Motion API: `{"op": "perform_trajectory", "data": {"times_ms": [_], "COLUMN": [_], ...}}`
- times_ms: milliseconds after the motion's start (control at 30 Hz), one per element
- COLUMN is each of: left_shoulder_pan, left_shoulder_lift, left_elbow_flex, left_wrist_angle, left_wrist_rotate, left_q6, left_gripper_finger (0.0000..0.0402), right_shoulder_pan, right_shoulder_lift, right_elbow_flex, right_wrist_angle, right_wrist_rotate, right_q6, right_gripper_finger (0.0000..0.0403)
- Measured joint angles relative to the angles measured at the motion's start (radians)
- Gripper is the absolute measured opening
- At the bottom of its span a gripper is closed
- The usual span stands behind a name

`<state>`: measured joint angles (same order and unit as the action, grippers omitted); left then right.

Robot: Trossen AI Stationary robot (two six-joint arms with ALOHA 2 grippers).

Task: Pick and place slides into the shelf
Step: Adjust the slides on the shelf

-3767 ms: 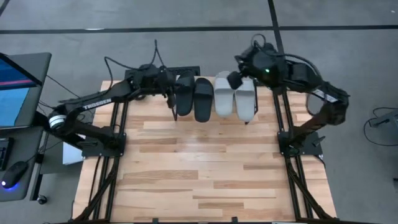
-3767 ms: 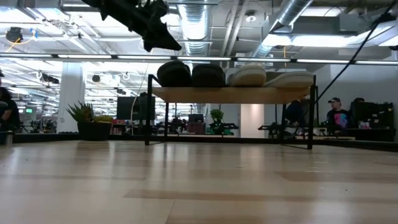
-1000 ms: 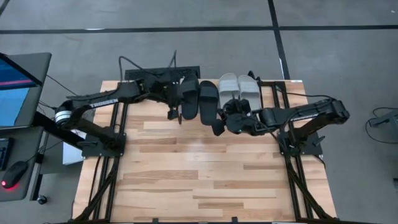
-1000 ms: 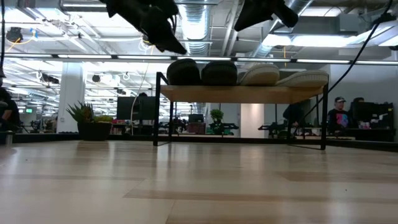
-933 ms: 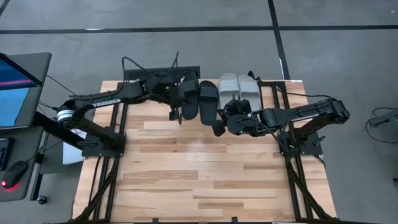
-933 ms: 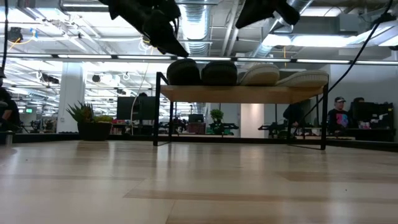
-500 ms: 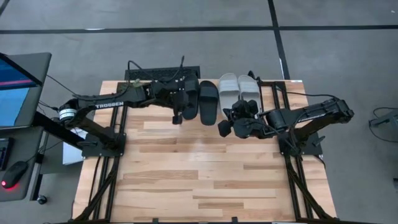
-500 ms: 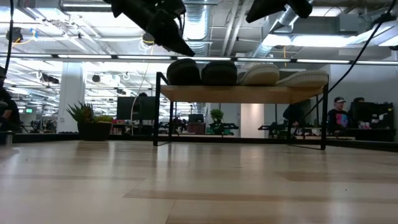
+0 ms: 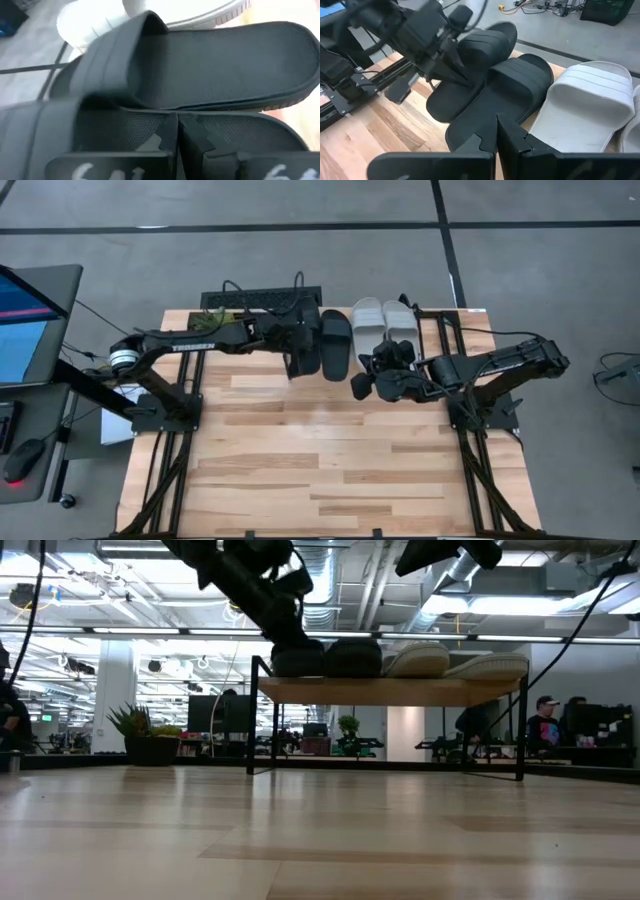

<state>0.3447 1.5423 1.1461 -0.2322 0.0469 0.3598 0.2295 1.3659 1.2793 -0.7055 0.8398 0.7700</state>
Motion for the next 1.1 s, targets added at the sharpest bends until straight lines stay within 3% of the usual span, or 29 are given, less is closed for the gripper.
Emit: {"op": "perform_trajectory", "data": {"times_ms": [267,700,933,1000,1100], "left_shoulder_pan": [-0.001,0.004,0.024,0.054,0.109], "left_shoulder_lift": [0.041,-0.097,-0.174,-0.175,-0.153], "left_elbow_flex": [0.004,-0.002,-0.002,-0.001,-0.001], "left_wrist_angle": [-0.008,-0.013,0.071,0.076,0.067], "left_wrist_rotate": [-0.013,-0.105,-0.262,-0.247,-0.133], "left_q6": [0.000,0.022,0.114,0.127,0.088], "left_gripper_finger": [0.0000,0.0000,0.0000,0.0000,0.0000], "right_shoulder_pan": [0.000,-0.001,-0.003,-0.003,-0.003], "right_shoulder_lift": [0.000,0.000,0.000,0.000,0.000], "right_elbow_flex": [0.000,0.000,0.000,0.000,0.000], "right_wrist_angle": [-0.002,-0.009,-0.013,-0.013,-0.013], "right_wrist_rotate": [-0.002,0.013,0.025,0.026,0.026], "right_q6": [0.000,-0.018,-0.019,-0.019,-0.018], "right_gripper_finger": [0.0000,0.0000,0.0000,0.0000,0.0000]}}
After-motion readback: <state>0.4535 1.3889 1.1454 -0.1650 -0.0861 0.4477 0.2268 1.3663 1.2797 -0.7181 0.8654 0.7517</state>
